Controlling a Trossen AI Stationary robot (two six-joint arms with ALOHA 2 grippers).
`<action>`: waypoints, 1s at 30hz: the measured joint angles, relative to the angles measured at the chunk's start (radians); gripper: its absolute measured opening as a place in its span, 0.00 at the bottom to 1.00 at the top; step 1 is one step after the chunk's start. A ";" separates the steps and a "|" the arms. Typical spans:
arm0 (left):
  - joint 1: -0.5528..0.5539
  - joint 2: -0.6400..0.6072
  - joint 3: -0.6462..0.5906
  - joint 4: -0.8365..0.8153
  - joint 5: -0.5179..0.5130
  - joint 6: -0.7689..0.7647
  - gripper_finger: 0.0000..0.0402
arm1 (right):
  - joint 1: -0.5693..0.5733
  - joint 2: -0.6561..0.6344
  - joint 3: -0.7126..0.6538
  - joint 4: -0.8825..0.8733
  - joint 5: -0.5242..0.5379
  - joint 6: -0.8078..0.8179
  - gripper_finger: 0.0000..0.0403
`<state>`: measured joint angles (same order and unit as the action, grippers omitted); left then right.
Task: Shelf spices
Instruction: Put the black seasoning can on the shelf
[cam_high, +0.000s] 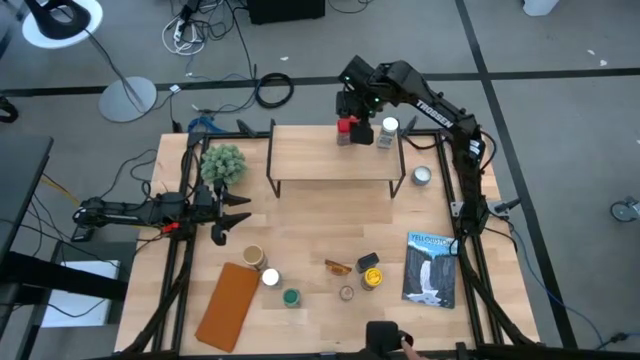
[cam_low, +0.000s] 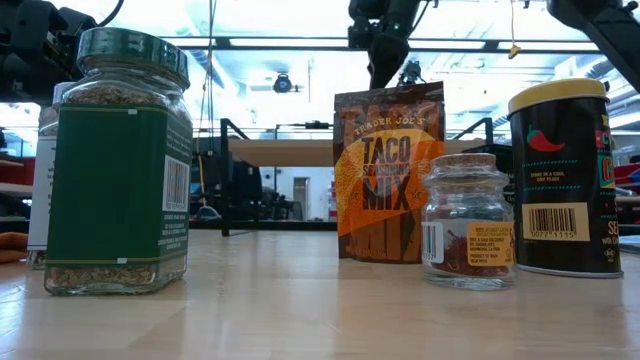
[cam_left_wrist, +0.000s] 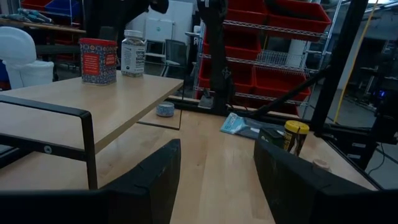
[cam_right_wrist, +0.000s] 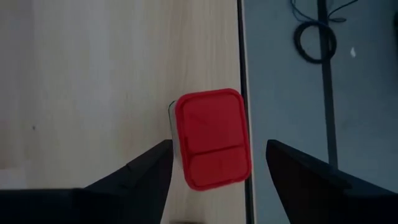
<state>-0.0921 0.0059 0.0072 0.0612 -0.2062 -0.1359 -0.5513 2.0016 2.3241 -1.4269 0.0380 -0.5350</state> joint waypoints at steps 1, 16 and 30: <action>0.000 0.000 0.000 0.000 0.000 0.000 0.52 | 0.000 -0.008 0.000 0.000 0.000 0.011 0.63; 0.000 0.000 0.000 0.000 0.000 0.000 0.52 | 0.082 -0.094 0.001 -0.146 -0.222 0.365 0.58; 0.000 0.000 0.000 0.000 0.000 0.000 0.52 | 0.370 -0.105 -0.002 -0.143 -0.184 0.570 0.49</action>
<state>-0.0921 0.0063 0.0071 0.0608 -0.2062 -0.1356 -0.1811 1.8968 2.3221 -1.5699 -0.1463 0.0352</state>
